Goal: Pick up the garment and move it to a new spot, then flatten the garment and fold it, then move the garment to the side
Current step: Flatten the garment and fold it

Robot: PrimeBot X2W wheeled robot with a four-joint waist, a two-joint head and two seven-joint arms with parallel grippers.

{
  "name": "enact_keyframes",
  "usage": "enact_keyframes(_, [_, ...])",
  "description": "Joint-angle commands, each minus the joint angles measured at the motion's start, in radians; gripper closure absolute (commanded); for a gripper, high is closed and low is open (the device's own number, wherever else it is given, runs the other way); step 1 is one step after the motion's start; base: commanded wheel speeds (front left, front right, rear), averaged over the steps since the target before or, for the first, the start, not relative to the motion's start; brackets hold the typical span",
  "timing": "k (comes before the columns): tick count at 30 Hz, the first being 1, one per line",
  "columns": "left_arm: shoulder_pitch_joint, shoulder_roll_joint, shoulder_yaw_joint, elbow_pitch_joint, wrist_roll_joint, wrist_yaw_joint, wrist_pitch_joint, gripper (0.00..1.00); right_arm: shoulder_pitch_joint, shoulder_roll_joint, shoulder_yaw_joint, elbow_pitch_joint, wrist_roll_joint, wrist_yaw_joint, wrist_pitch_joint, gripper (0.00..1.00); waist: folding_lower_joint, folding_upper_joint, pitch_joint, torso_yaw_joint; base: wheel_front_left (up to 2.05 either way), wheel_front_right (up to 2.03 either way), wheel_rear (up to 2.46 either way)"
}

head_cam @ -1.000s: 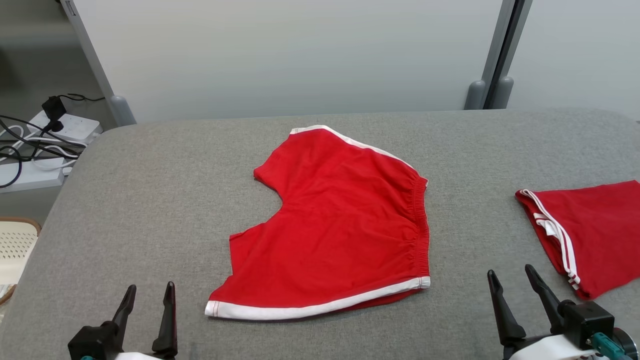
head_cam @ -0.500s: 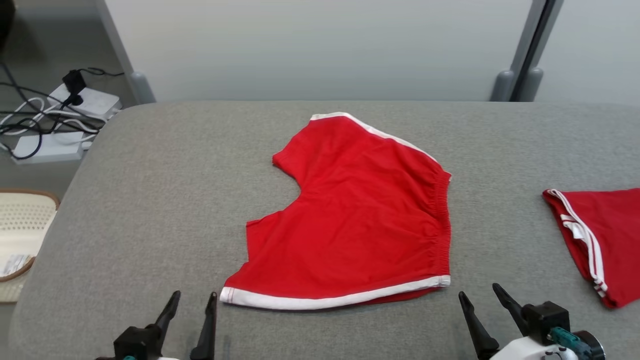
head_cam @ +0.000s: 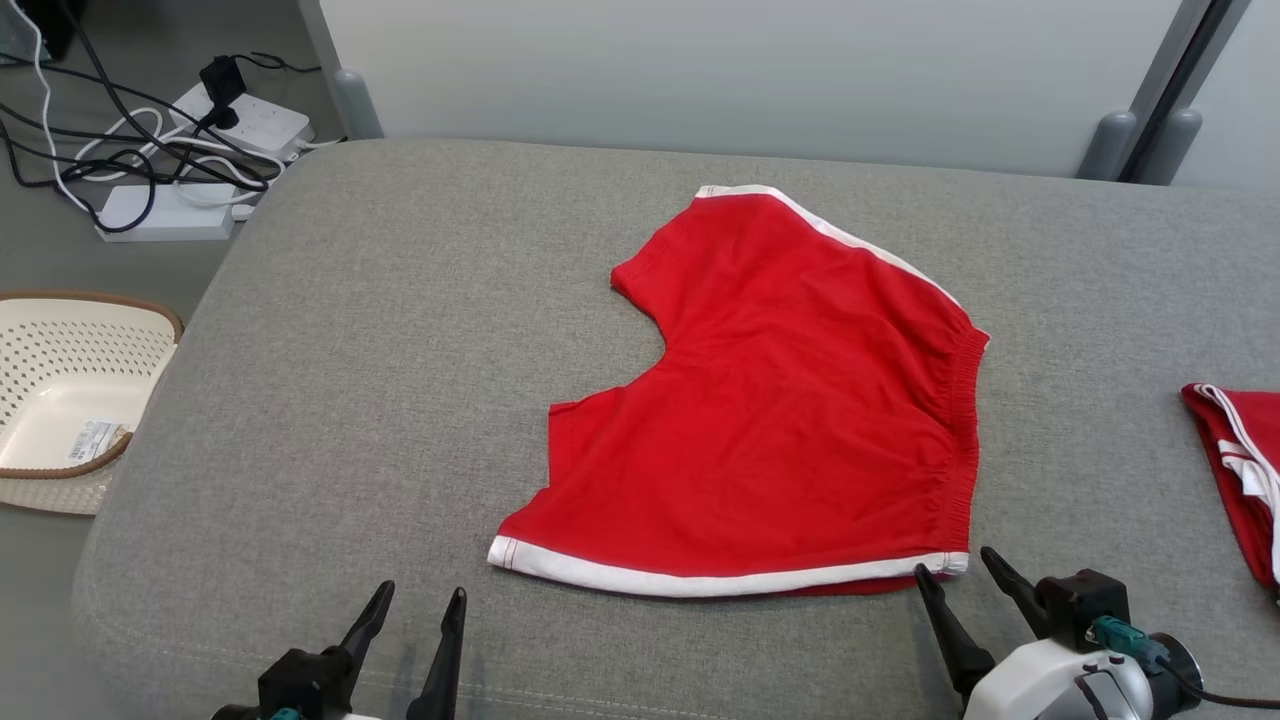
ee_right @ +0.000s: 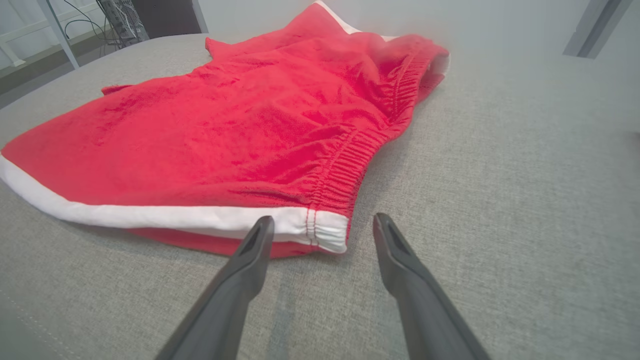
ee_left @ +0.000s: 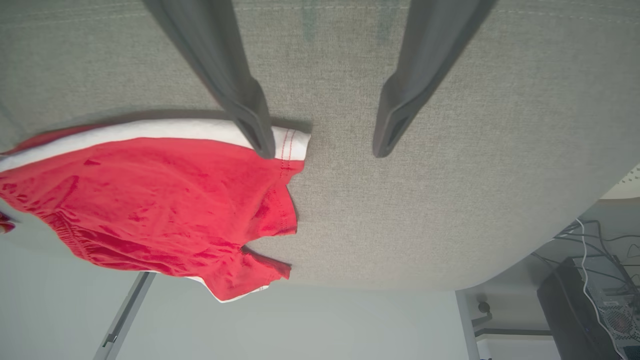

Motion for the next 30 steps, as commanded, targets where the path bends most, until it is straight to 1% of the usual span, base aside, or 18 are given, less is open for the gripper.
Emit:
enact_keyframes(1, [-0.052, 0.012, 0.027, -0.024, -0.010, -0.001, -0.010, 0.00, -0.030, -0.012, 0.022, -0.013, 0.007, 0.000, -0.014, 0.00, 0.0000, -0.0001, 0.005, 0.004, 0.00, 0.00, 0.00])
enact_keyframes(6, [-0.059, 0.017, 0.024, -0.026, -0.015, -0.001, -0.010, 0.00, -0.049, -0.017, 0.042, 0.007, 0.028, 0.000, -0.014, 0.00, 0.0000, -0.0001, 0.018, 0.012, 0.00, 0.00, 0.00])
enact_keyframes(7, [-0.061, 0.018, 0.023, -0.026, -0.016, -0.001, -0.010, 0.00, -0.052, -0.018, 0.046, 0.013, 0.033, 0.000, -0.014, 0.02, 0.0000, -0.0001, 0.020, 0.013, 0.00, 0.00, 0.00])
enact_keyframes(9, [-0.066, 0.021, 0.022, -0.025, -0.019, -0.001, -0.010, 0.00, -0.059, -0.019, 0.062, 0.028, 0.045, 0.000, -0.014, 0.24, 0.0000, -0.0001, 0.024, 0.014, 0.00, 0.00, 0.00])
enact_keyframes(10, [-0.069, 0.023, 0.021, -0.025, -0.020, -0.001, -0.010, 0.00, -0.064, -0.020, 0.068, 0.033, 0.050, 0.000, -0.014, 0.53, 0.0000, -0.0001, 0.026, 0.014, 0.00, 0.00, 0.00])
enact_keyframes(12, [-0.078, 0.027, 0.016, -0.025, -0.022, -0.001, -0.010, 0.00, -0.072, -0.023, 0.076, 0.038, 0.060, 0.000, -0.014, 0.77, 0.0000, -0.0001, 0.032, 0.012, 0.00, 0.00, 0.00])
enact_keyframes(13, [-0.083, 0.029, 0.014, -0.023, -0.026, -0.001, -0.010, 0.00, -0.075, -0.024, 0.080, 0.039, 0.064, 0.000, -0.014, 0.86, 0.0000, -0.0001, 0.034, 0.010, 0.00, 0.00, 0.00])
enact_keyframes(14, [-0.089, 0.031, 0.012, -0.022, -0.029, -0.001, -0.010, 0.00, -0.078, -0.025, 0.084, 0.039, 0.067, 0.000, -0.014, 0.98, 0.0000, -0.0001, 0.037, 0.008, 0.00, 0.00, 0.00])
enact_keyframes(15, [-0.094, 0.032, 0.011, -0.021, -0.032, -0.001, -0.010, 0.00, -0.081, -0.027, 0.088, 0.038, 0.070, 0.000, -0.014, 1.00, 0.0000, -0.0001, 0.039, 0.005, 0.00, 0.00, 0.00])
enact_keyframes(18, [-0.112, 0.040, -0.006, -0.011, -0.050, -0.001, -0.010, 0.00, -0.089, -0.032, 0.098, 0.031, 0.076, 0.000, -0.014, 1.00, 0.0000, -0.0001, 0.051, -0.008, 0.00, 0.00, 0.00])
enact_keyframes(21, [-0.137, 0.052, -0.048, 0.017, -0.088, -0.001, -0.010, 0.00, -0.090, -0.037, 0.097, 0.015, 0.076, 0.000, -0.014, 1.00, 0.0000, -0.0001, 0.063, -0.023, 0.00, 0.00, 0.00])
enact_keyframes(25, [-0.176, 0.076, -0.099, 0.082, -0.160, -0.001, -0.010, 0.00, -0.088, -0.043, 0.112, -0.004, 0.071, 0.000, -0.014, 1.00, 0.0000, -0.0001, 0.080, -0.050, 0.00, 0.00, 0.00])
enact_keyframes(30, [-0.205, 0.097, -0.146, 0.137, -0.281, -0.001, -0.010, 0.00, -0.107, -0.039, 0.138, -0.013, 0.069, 0.000, -0.014, 1.00, 0.0000, -0.0001, 0.099, -0.087, 0.00, 0.00, 0.00])
